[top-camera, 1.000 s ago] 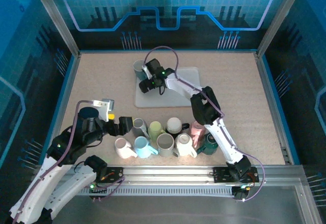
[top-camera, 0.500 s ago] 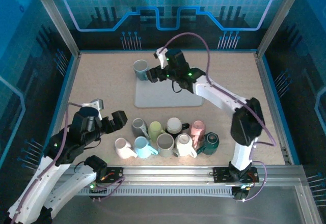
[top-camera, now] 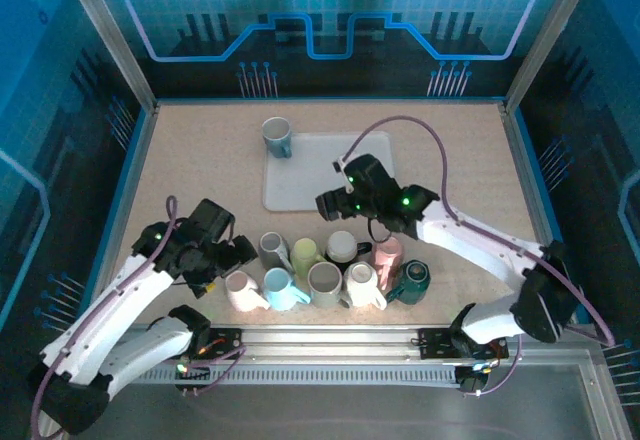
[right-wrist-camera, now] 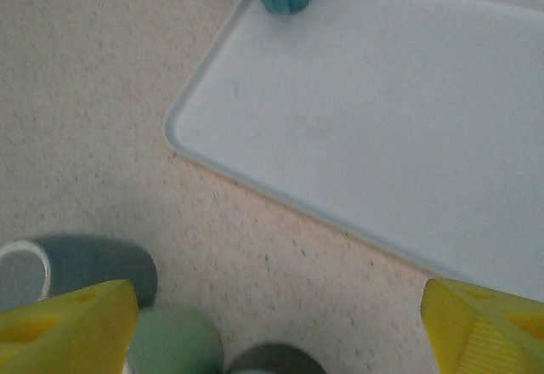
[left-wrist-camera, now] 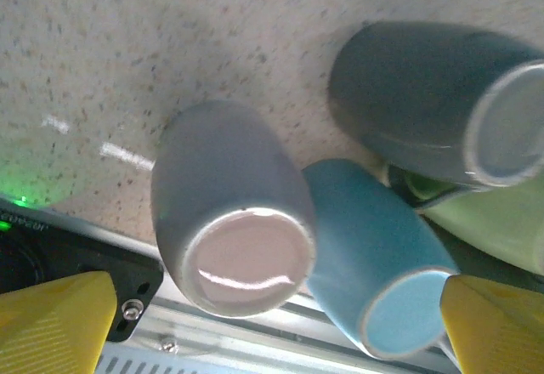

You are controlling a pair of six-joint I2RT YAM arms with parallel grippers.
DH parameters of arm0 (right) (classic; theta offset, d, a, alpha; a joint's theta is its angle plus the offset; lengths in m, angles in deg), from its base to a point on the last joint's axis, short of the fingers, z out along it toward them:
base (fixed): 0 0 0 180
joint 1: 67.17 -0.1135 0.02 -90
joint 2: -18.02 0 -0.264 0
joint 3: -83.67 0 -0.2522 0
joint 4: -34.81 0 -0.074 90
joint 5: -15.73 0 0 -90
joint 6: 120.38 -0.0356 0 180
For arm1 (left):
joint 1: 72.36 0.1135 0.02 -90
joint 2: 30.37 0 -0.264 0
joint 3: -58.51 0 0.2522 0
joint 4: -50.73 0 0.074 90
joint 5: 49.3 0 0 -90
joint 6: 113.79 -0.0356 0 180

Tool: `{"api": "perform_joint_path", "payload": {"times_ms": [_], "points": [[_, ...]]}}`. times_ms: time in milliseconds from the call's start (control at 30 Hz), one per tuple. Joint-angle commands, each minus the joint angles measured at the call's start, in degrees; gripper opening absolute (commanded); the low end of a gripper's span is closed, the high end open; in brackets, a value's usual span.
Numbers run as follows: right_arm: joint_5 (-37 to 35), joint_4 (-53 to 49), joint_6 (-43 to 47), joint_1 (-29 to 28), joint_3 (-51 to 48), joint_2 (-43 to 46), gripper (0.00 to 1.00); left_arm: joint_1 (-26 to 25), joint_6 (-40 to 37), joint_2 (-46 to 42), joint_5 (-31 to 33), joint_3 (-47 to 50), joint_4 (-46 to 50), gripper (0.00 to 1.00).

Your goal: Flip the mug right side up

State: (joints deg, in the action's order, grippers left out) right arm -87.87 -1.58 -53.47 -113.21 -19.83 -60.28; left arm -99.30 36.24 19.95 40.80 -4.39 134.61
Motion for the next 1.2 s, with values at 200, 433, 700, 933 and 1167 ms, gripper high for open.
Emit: {"api": "perform_joint_path", "payload": {"times_ms": [200,433,700,933,1167], "points": [[-7.59,-1.20,-0.61,-1.60,-6.79,11.87,0.89,0.37,7.44,7.13,-8.02,11.98,-10.12,0.99],[-8.80,-1.16,-0.79,-1.68,-9.46,13.31,0.89,0.31,9.06,10.50,-7.29,13.81,-14.00,0.97],[-9.07,-0.74,-1.62,-2.28,-10.80,14.49,0.89,0.93,10.01,9.59,-2.91,13.13,-12.31,0.80],[-8.52,-1.73,-1.45,-3.00,-8.76,15.25,0.88,1.45,7.51,6.45,3.07,8.49,-2.92,0.63],[-4.83,1.51,1.01,-3.62,-8.68,18.48,0.85,1.61,5.96,-3.03,8.70,-0.92,6.75,0.64]]}}
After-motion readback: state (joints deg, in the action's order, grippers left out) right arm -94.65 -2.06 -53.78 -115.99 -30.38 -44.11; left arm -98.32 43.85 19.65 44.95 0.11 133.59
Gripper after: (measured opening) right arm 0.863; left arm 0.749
